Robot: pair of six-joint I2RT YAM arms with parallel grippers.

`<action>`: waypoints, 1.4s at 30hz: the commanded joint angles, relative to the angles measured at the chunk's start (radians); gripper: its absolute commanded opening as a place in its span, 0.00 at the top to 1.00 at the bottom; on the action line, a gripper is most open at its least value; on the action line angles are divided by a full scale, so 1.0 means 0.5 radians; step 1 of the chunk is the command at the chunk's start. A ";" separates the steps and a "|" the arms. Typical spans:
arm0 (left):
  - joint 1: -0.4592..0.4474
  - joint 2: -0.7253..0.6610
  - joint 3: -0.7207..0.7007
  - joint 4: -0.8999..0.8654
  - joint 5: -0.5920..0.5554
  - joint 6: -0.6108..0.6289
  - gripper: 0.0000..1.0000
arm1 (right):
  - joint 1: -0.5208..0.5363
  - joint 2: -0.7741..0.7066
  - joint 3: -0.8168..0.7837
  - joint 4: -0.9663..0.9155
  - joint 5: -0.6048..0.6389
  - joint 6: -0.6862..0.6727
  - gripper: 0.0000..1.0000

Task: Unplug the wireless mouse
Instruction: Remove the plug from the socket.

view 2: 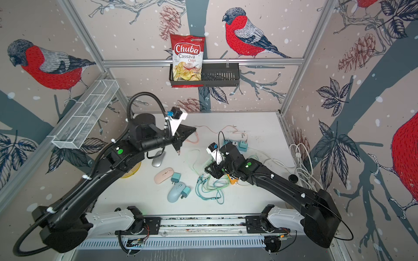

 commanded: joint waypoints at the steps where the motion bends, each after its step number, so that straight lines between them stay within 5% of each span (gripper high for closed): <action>1: 0.023 -0.011 0.040 0.215 0.046 -0.097 1.00 | 0.022 0.011 -0.019 -0.086 0.037 0.066 0.97; 10: 0.066 -0.009 -0.034 0.182 0.079 -0.084 1.00 | 0.042 -0.056 0.094 -0.163 0.119 0.088 1.00; 11: 0.079 -0.018 -0.094 0.206 0.085 -0.114 0.94 | 0.039 -0.082 0.110 -0.170 0.123 0.095 1.00; 14: 0.093 -0.080 -0.334 0.320 0.174 -0.176 0.52 | -0.018 -0.180 0.156 -0.158 0.032 0.147 0.99; 16: 0.090 -0.142 -0.525 0.445 0.329 -0.179 0.44 | -0.131 -0.248 0.163 -0.095 -0.143 0.250 0.99; 20: 0.001 -0.301 -0.939 0.739 0.425 -0.106 0.44 | -0.339 -0.343 0.191 0.043 -0.322 0.558 1.00; 24: -0.321 -0.407 -1.152 0.818 0.090 0.316 0.43 | -0.410 -0.452 0.180 0.270 -0.500 0.798 1.00; 31: -0.562 -0.318 -1.148 0.860 -0.322 0.595 0.39 | -0.407 -0.484 0.185 0.474 -0.762 1.005 1.00; 42: -0.588 -0.204 -1.068 0.884 -0.485 0.601 0.39 | -0.341 -0.466 0.159 0.529 -0.926 1.036 1.00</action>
